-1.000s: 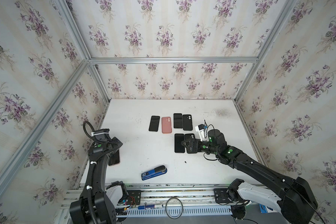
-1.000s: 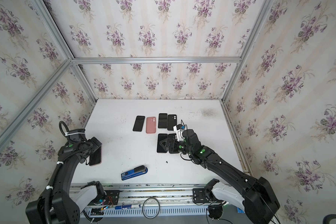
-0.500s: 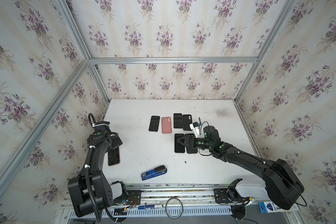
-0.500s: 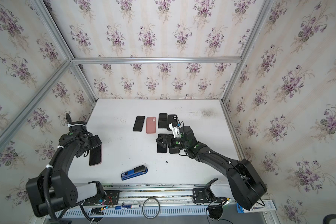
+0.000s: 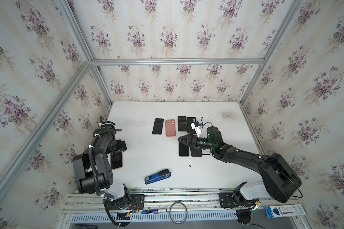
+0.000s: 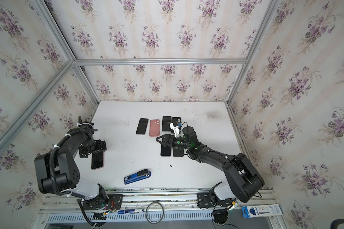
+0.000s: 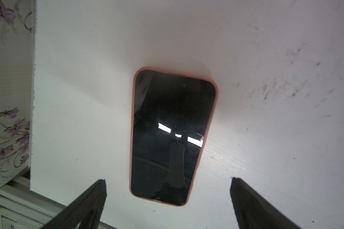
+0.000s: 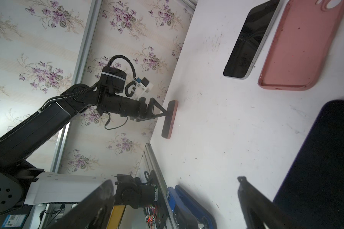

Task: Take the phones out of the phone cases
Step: 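Lift the pink-cased phone with the left gripper while the right gripper nears black phones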

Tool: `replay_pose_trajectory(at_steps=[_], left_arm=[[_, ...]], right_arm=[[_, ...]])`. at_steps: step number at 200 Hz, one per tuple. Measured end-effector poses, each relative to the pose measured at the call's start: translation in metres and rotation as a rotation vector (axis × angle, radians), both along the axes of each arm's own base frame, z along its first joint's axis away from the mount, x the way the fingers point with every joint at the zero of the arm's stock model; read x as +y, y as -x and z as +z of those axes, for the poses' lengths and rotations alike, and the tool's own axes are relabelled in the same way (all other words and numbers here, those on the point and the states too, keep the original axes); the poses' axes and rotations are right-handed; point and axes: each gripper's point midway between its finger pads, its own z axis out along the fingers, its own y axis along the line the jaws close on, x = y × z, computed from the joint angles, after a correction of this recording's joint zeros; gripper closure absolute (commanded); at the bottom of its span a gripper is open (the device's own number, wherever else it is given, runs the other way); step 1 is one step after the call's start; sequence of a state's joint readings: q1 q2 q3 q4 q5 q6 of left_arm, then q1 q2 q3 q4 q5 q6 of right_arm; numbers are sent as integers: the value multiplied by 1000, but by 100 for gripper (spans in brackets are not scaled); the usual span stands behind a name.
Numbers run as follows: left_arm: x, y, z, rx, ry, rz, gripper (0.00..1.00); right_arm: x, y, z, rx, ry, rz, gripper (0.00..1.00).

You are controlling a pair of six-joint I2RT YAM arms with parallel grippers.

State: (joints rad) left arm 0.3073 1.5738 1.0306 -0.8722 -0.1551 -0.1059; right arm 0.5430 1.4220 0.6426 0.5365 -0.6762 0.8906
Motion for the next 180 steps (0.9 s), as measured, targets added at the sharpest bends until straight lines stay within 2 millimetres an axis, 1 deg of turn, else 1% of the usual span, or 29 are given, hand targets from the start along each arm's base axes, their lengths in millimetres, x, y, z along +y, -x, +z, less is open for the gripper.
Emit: replay_pose_trajectory(at_steps=[36,74,86,117,139,150,180], left_arm=[[3,4,-19,78,1,-15,1],[6,1,-35,118,15,-24,2],[6,1,-40,122,35,-17,5],[5,2,-46,107,128,20,17],[3,2,-47,100,165,19,27],[3,1,-47,100,166,17,29],[2,1,-47,99,176,19,32]], right_arm=[[2,-2,9,-17,-19,-2,1],[4,-6,15,-21,-36,-7,2],[4,-6,14,-17,-35,-7,2],[4,-7,11,4,-38,-12,3],[4,-7,14,-1,-45,-14,4],[4,-7,17,-7,-49,-16,4],[2,-7,22,-25,-58,-27,4]])
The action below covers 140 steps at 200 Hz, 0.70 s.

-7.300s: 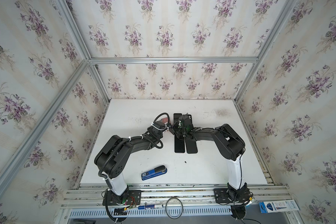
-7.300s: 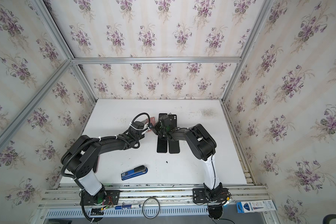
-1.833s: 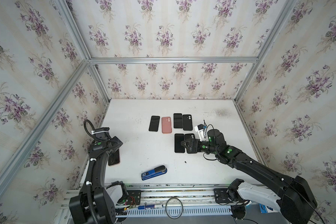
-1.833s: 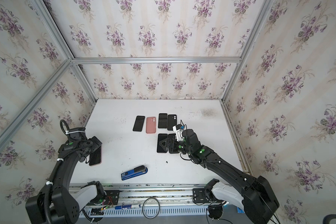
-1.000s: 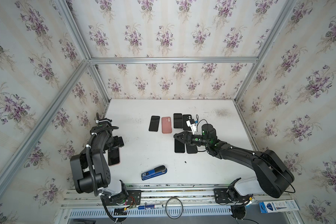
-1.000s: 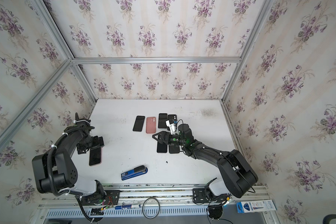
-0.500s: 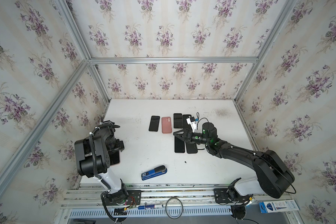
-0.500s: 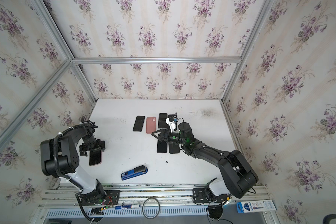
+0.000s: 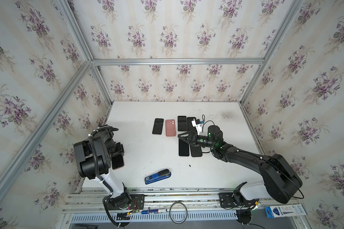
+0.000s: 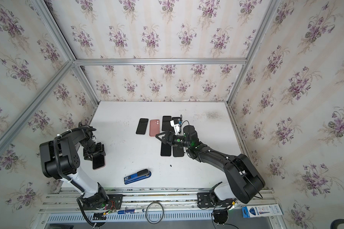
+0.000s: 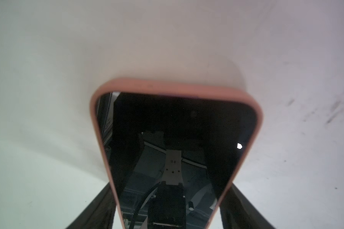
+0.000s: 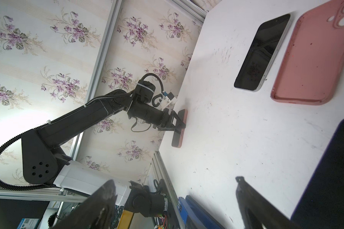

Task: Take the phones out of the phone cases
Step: 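Lift the pink-cased phone with the left gripper while the right gripper nears black phones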

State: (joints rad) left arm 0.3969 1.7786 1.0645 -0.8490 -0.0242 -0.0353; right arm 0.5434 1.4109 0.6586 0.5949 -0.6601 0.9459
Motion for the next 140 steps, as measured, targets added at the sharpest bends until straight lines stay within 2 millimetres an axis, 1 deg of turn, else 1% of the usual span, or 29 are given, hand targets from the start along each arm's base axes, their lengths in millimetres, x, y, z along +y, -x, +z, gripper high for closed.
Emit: replay_pose_trajectory(at_steps=[15,44,68,89,110,140], left_arm=[[0,0,0,-1,6,2,34],[-5,-4,4,-36,28,11,39],[-15,-16,15,-117,76,11,42],[-23,-25,25,-182,120,14,44],[-34,-32,37,-246,172,17,44],[-56,-46,59,-344,241,-16,44]], right_arm=[[-1,-1,2,-7,-1,-9,4],[-3,3,-2,5,4,-11,4],[-1,7,-2,-8,12,3,3],[4,13,-6,-15,36,34,3],[16,17,-5,-41,56,84,4],[48,22,-6,-82,92,189,6]])
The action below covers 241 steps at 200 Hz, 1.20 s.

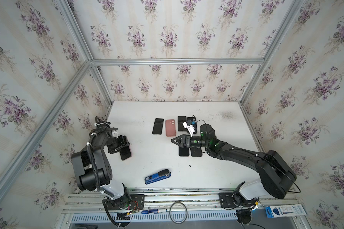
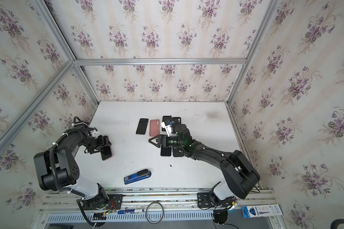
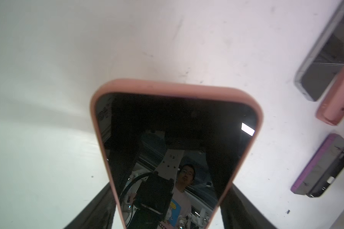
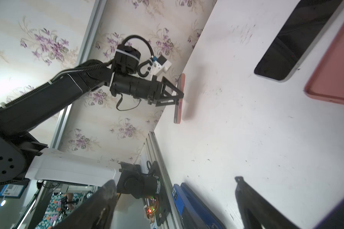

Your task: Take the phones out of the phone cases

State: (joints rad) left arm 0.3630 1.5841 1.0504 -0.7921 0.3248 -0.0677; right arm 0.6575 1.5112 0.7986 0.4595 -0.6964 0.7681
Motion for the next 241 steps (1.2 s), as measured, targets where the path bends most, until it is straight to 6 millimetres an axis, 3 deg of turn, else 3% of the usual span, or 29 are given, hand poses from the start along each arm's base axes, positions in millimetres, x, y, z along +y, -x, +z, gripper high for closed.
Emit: replay_pose_trajectory(at_steps=[32,89,117,158,217,241], left_arm=[[-30,-14,28,-91,55,-38,44],[-107,-33,92,-275,119,-177,49],[-136,-32,115,-328,142,-218,49],[-165,-25,126,-358,153,-261,49],[-181,-13,144,-422,140,-281,49],[-182,-8,145,-436,126,-280,49]], right_arm=[[34,3,-7,-18,38,89,9],[90,18,-9,-88,90,241,13],[99,22,-17,-78,117,269,15],[104,19,-22,-75,146,267,24],[106,5,-25,-75,192,207,50],[107,1,-21,-82,195,194,57]])
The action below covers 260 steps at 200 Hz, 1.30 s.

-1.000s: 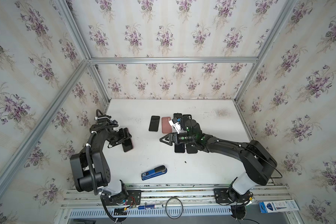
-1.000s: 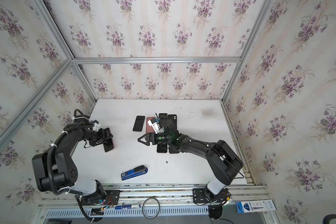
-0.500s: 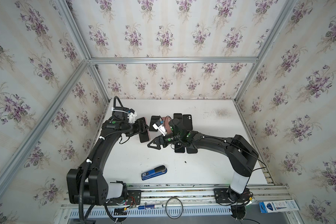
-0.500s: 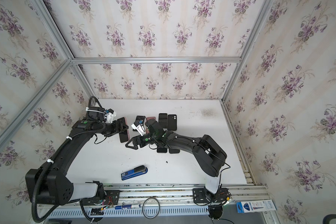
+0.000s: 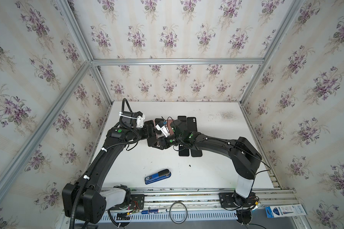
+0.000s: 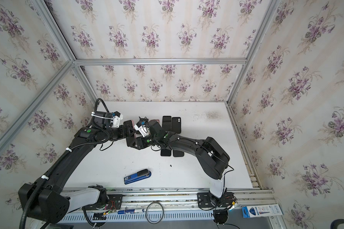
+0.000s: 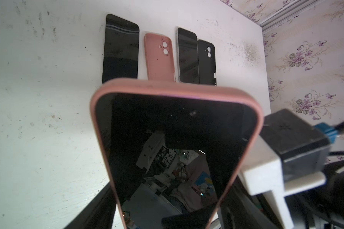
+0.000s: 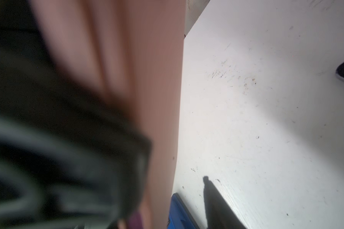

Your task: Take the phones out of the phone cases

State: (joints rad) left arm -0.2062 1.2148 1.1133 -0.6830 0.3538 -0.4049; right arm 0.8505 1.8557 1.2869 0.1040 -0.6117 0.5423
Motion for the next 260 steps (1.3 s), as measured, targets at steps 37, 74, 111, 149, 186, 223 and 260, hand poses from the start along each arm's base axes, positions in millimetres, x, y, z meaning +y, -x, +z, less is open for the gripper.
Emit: replay_pose_trajectory(at_steps=[37,74,111,149,186,223,260], left_arm=[[-3,3,7,-57,-15,10,47],[-7,3,18,-112,-10,27,7],[-15,7,78,-279,43,-32,0],[-27,7,164,-534,48,-152,0],[-82,11,177,-624,43,-469,0],[-131,31,169,-701,80,-803,0],[-150,67,162,-792,136,-1037,1]], right_arm=[[0,0,7,-10,-13,2,80],[-9,2,20,-53,-27,-2,100],[-59,-7,29,-32,-23,-91,100],[-160,-20,59,-158,-29,-216,100],[-216,4,93,-479,-25,-168,100],[-226,28,90,-624,-59,-54,100],[-215,37,91,-666,-130,63,100]])
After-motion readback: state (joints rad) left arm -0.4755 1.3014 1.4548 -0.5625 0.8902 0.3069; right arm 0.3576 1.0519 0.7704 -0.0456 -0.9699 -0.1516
